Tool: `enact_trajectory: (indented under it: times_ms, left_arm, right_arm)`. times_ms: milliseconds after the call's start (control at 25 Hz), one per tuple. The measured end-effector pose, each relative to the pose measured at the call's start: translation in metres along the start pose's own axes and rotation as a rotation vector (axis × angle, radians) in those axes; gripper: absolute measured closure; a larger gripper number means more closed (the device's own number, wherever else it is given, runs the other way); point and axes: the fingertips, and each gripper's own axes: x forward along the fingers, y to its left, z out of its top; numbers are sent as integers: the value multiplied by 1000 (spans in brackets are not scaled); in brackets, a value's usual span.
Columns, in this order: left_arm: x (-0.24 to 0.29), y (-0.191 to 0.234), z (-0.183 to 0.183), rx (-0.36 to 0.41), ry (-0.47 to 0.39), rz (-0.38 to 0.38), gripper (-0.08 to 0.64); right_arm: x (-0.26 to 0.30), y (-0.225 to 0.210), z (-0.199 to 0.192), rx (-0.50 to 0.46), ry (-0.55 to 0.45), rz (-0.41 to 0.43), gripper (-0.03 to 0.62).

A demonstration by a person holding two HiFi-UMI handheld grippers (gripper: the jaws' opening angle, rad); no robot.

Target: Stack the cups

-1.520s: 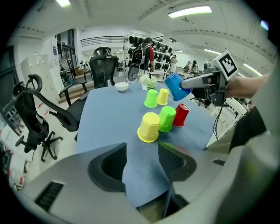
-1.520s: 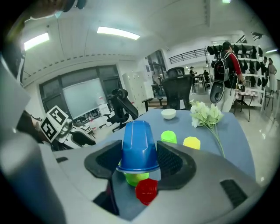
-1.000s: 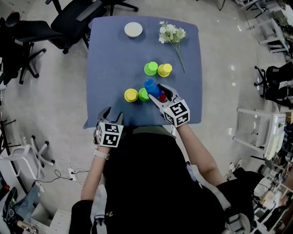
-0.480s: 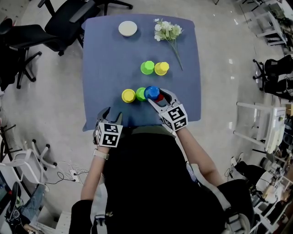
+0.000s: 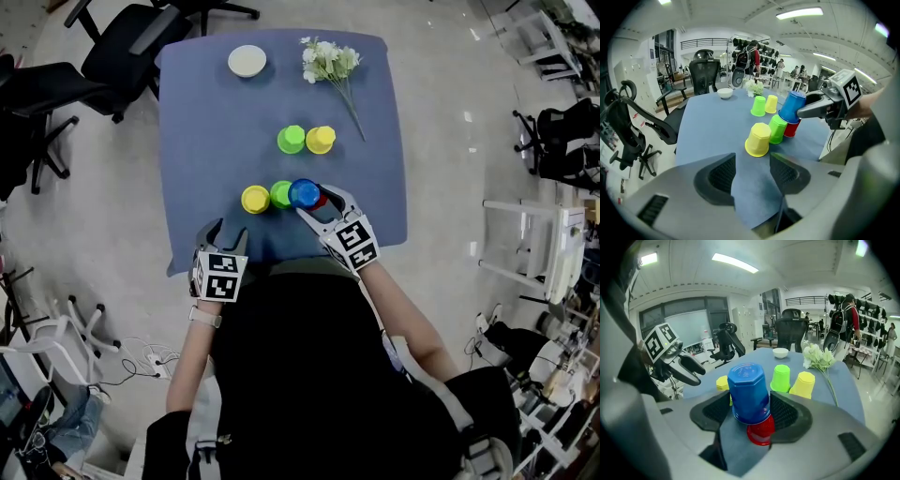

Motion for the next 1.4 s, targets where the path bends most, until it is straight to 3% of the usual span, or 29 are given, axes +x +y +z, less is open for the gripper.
enact_trajectory:
  times_ms: [280,640,960,1400]
  left_arm:
    - [-3,1,20,-7,-37,-2,327]
    - [14,18,102,58,-156,-28,327]
    - [50,-4,140,111,-175,-111,327]
    - [117,-22,180,194,-129,-210,325]
  right_arm:
    - [-13,-2,-5,9,3,6,318]
    - [-35,-11,-9,43,-4,-19,316]
    - [-72,-39,-29,167,0,-128,316]
    - [-121,-75,-73,331,40,-333,316]
